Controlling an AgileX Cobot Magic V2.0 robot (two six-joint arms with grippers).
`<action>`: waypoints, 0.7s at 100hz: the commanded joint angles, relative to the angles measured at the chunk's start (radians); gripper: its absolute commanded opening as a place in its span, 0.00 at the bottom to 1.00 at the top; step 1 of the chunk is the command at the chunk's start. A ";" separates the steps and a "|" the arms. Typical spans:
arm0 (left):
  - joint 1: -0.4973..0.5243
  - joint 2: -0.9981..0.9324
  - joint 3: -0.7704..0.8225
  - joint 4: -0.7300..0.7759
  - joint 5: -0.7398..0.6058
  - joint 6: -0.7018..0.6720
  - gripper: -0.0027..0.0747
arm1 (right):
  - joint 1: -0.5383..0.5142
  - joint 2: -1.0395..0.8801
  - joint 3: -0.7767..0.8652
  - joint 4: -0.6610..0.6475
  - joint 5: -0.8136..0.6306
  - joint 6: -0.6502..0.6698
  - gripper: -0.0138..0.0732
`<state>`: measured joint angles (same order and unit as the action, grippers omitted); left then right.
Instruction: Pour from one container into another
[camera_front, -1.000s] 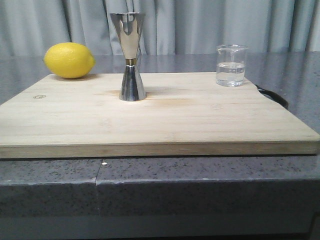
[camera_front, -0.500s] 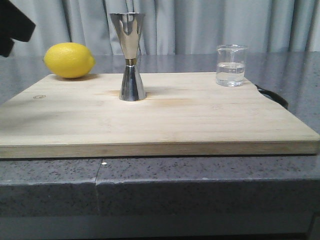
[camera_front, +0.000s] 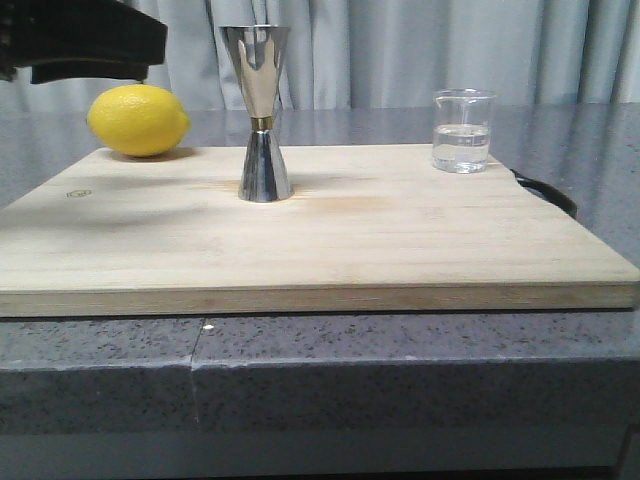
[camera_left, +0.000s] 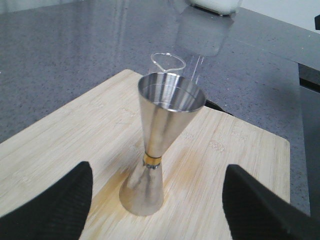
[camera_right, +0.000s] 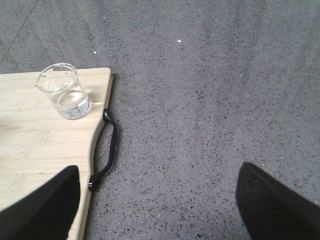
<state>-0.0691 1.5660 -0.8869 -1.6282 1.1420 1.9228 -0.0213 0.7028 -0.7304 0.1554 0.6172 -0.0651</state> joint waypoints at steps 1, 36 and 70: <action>-0.043 -0.001 -0.032 -0.109 0.050 0.089 0.67 | -0.007 0.005 -0.036 -0.006 -0.067 -0.012 0.82; -0.154 0.115 -0.089 -0.213 0.040 0.189 0.67 | -0.007 0.005 -0.036 -0.006 -0.074 -0.012 0.82; -0.201 0.179 -0.159 -0.213 0.018 0.191 0.67 | -0.007 0.005 -0.036 -0.006 -0.079 -0.012 0.82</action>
<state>-0.2571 1.7788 -1.0100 -1.7663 1.1099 2.1098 -0.0213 0.7028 -0.7304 0.1554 0.6172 -0.0675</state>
